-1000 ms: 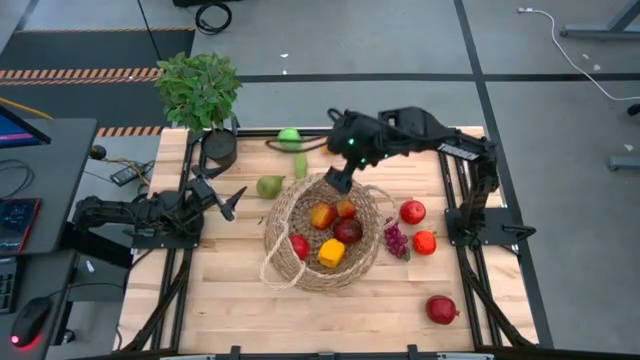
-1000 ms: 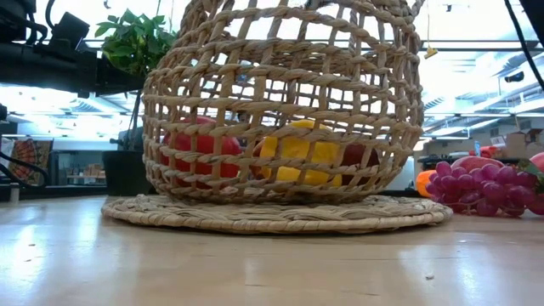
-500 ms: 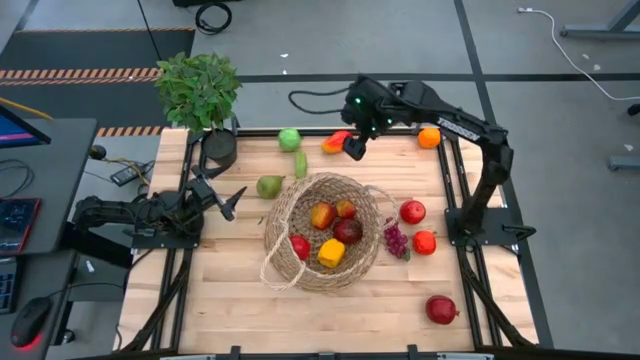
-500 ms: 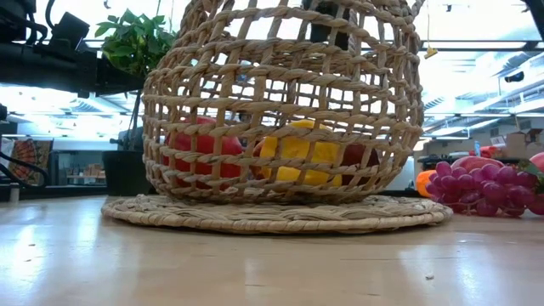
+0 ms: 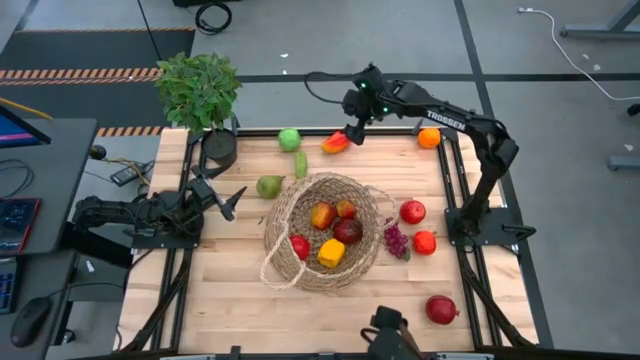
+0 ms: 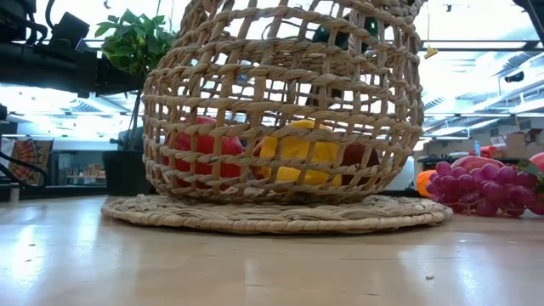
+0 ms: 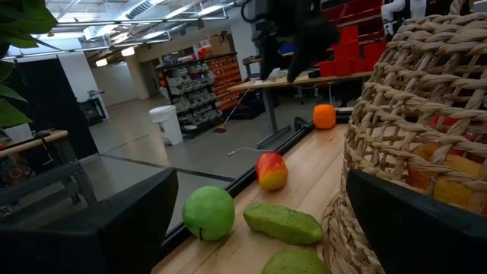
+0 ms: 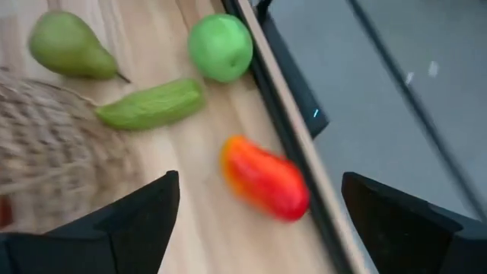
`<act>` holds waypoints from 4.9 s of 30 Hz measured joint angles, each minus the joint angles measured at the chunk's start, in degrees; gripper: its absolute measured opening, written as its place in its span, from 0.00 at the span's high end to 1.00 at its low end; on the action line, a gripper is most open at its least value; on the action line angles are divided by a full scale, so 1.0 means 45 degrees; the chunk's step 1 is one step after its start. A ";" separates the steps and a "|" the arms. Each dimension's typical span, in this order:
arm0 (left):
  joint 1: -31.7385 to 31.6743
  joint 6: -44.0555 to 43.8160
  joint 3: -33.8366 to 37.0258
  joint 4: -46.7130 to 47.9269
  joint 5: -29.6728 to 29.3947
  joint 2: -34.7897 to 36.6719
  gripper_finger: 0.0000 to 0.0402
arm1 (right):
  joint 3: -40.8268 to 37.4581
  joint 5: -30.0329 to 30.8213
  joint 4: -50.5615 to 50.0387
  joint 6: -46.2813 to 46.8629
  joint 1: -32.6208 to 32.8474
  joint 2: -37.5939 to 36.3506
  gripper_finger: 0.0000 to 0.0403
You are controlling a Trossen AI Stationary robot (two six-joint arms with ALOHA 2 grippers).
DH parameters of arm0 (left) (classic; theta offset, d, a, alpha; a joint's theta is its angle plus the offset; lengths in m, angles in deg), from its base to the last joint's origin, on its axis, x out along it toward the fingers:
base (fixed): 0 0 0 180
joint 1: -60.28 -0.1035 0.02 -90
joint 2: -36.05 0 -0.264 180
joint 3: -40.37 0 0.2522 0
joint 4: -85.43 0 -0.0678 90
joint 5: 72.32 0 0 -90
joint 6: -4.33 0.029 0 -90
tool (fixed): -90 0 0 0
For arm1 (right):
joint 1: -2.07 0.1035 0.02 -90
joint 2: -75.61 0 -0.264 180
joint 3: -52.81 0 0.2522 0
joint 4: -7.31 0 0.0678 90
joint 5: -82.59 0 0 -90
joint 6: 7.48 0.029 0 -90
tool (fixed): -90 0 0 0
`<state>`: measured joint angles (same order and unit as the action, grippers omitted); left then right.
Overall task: Build produce basket
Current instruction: Put the mango into the woven basket
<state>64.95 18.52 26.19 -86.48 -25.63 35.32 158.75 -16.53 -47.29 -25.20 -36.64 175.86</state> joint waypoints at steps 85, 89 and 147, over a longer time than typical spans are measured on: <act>0.0001 0.0002 0.0000 -0.0005 0.0000 0.0000 0.03 | -0.3461 -0.3554 0.5885 -0.2867 -0.0911 0.4022 0.13; 0.0001 0.0002 0.0000 -0.0004 0.0000 0.0000 0.03 | -0.3490 -0.3414 0.5731 -0.2764 -0.0719 0.3742 0.13; 0.0002 0.0002 0.0000 -0.0002 0.0000 0.0000 0.03 | -0.2548 0.1370 0.6596 0.6907 0.8978 -0.3711 0.13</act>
<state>64.96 18.53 26.19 -86.49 -25.63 35.32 147.28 -10.37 -17.61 5.88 3.76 159.16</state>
